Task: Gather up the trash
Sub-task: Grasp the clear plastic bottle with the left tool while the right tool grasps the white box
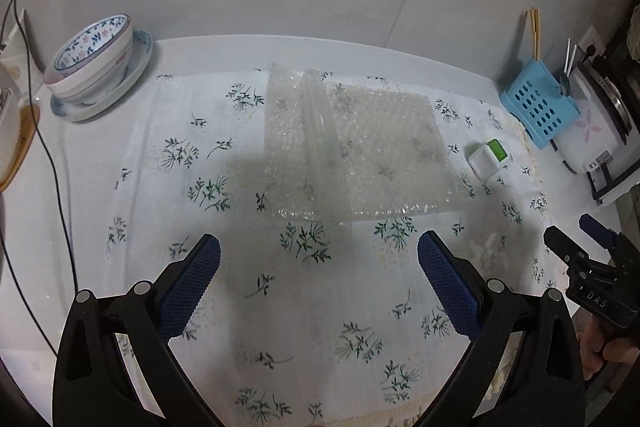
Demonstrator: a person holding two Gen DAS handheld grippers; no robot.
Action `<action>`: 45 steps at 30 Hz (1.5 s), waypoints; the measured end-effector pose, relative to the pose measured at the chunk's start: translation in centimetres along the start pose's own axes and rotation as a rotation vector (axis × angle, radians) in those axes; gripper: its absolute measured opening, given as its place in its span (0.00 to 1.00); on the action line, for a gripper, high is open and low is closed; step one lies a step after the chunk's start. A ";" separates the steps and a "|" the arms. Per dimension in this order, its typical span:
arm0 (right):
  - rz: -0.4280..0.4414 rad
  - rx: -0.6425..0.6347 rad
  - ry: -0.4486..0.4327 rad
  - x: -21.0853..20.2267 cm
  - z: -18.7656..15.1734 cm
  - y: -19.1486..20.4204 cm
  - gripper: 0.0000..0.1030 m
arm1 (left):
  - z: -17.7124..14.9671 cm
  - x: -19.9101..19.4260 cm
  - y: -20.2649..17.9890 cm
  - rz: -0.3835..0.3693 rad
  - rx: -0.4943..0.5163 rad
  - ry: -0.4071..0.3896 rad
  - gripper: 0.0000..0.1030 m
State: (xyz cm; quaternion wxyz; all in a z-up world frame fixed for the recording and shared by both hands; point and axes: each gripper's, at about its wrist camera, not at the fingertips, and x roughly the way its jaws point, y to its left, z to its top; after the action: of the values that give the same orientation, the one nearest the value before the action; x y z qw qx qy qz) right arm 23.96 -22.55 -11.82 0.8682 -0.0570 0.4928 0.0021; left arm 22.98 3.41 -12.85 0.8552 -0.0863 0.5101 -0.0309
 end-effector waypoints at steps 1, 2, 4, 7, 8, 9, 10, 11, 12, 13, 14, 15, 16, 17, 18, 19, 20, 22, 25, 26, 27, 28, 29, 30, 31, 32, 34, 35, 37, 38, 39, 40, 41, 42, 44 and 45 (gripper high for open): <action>-0.002 0.004 0.005 0.7 0.7 -0.2 0.88 | 0.7 0.8 0.1 -0.004 0.002 0.012 0.94; -0.003 0.007 0.009 1.2 1.2 -0.4 0.87 | 1.2 1.5 0.1 -0.005 0.004 0.020 0.94; 0.000 0.012 0.019 2.5 2.4 -0.8 0.87 | 2.2 2.8 0.2 -0.005 0.003 0.039 0.94; -0.008 0.013 0.037 4.4 4.1 -1.6 0.87 | 3.6 4.6 0.2 0.001 0.016 0.057 0.93; -0.006 0.011 0.045 5.2 4.7 -1.8 0.87 | 4.1 5.2 0.1 0.006 0.023 0.064 0.93; -0.009 0.010 0.051 5.8 5.1 -1.9 0.87 | 4.5 5.8 0.0 0.013 0.030 0.072 0.93; -0.012 0.008 0.059 6.7 5.6 -2.0 0.87 | 4.8 6.3 0.0 0.021 0.036 0.076 0.93; -0.015 0.006 0.070 7.3 5.8 -2.1 0.87 | 5.1 6.8 0.0 0.033 0.042 0.082 0.93; -0.019 0.007 0.085 8.0 6.1 -2.2 0.87 | 5.4 7.4 0.0 0.041 0.045 0.091 0.92; -0.021 0.009 0.105 8.9 6.4 -2.3 0.86 | 5.6 7.9 0.1 0.041 0.043 0.103 0.91; -0.017 0.008 0.118 9.5 6.6 -2.3 0.86 | 5.9 8.4 0.1 0.035 0.037 0.117 0.89; -0.015 0.005 0.128 10.1 6.7 -2.3 0.86 | 6.1 8.8 0.2 0.032 0.033 0.126 0.88; -0.019 -0.001 0.137 10.6 6.9 -2.3 0.85 | 6.3 9.2 0.2 0.033 0.029 0.133 0.87; -0.022 -0.008 0.143 11.2 7.1 -2.4 0.85 | 6.5 9.7 0.2 0.030 0.025 0.140 0.86; -0.014 -0.013 0.148 11.6 7.3 -2.4 0.85 | 6.6 10.0 0.2 0.030 0.024 0.148 0.85; -0.006 -0.018 0.152 12.0 7.4 -2.4 0.85 | 6.8 10.4 0.2 0.034 0.024 0.155 0.83; -0.001 -0.024 0.153 12.2 7.6 -2.4 0.85 | 6.9 10.7 0.2 0.036 0.023 0.161 0.82; 0.021 -0.039 0.152 12.6 7.8 -2.4 0.85 | 7.0 11.1 0.1 0.035 0.025 0.168 0.79; 0.034 -0.057 0.154 13.3 8.0 -2.3 0.85 | 7.2 11.6 -0.3 0.035 0.039 0.173 0.73; 0.035 -0.061 0.155 13.5 8.1 -2.2 0.85 | 7.2 11.7 -0.5 0.036 0.048 0.175 0.69; 0.038 -0.064 0.154 13.7 8.2 -2.2 0.85 | 7.2 11.8 -0.6 0.038 0.055 0.178 0.67; 0.041 -0.066 0.158 13.9 8.2 -2.2 0.83 | 7.2 11.9 -0.7 0.037 0.056 0.182 0.64; 0.047 -0.065 0.165 14.1 8.2 -2.2 0.77 | 7.1 12.0 -0.7 0.034 0.054 0.186 0.60; 0.057 -0.062 0.172 14.3 8.2 -2.3 0.75 | 7.1 12.1 -0.8 0.031 0.058 0.189 0.58; 0.065 -0.059 0.176 14.5 8.2 -2.3 0.72 | 7.1 12.4 -1.2 0.031 0.069 0.192 0.52; 0.072 -0.059 0.177 14.6 8.2 -2.3 0.68 | 7.1 12.4 -1.4 0.031 0.080 0.192 0.47; 0.080 -0.067 0.178 14.8 8.2 -2.3 0.64 | 7.0 12.6 -1.8 0.039 0.094 0.194 0.39; 0.079 -0.069 0.173 14.8 8.2 -2.2 0.64 | 7.0 12.7 -1.8 0.035 0.092 0.196 0.32; 0.086 -0.064 0.167 14.9 8.2 -2.2 0.64 | 7.0 12.6 -1.8 0.034 0.084 0.196 0.29; 0.084 -0.063 0.163 14.9 8.2 -2.4 0.64 | 7.0 12.6 -1.9 0.035 0.084 0.195 0.28; 0.083 -0.060 0.161 14.9 8.2 -2.4 0.64 | 6.9 12.6 -1.9 0.037 0.084 0.194 0.27; 0.083 -0.057 0.157 14.8 8.1 -2.5 0.64 | 6.9 12.5 -1.8 0.034 0.085 0.193 0.26; 0.083 -0.055 0.155 14.7 8.1 -2.5 0.64 | 6.9 12.3 -1.8 0.033 0.087 0.190 0.26; 0.080 -0.054 0.151 14.6 8.1 -2.7 0.64 | 6.8 12.1 -1.7 0.032 0.088 0.187 0.26; 0.076 -0.045 0.145 14.2 8.0 -2.8 0.64 | 6.7 11.7 -1.4 0.029 0.085 0.180 0.26; 0.078 -0.040 0.142 14.0 8.0 -2.9 0.64 | 6.7 11.5 -1.4 0.028 0.083 0.176 0.26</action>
State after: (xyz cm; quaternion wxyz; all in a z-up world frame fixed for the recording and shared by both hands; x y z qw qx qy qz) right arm 38.13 -25.39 -19.44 0.8291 -0.0552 0.5548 0.0417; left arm 34.43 1.15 -19.48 0.8102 -0.0405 0.5829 -0.0475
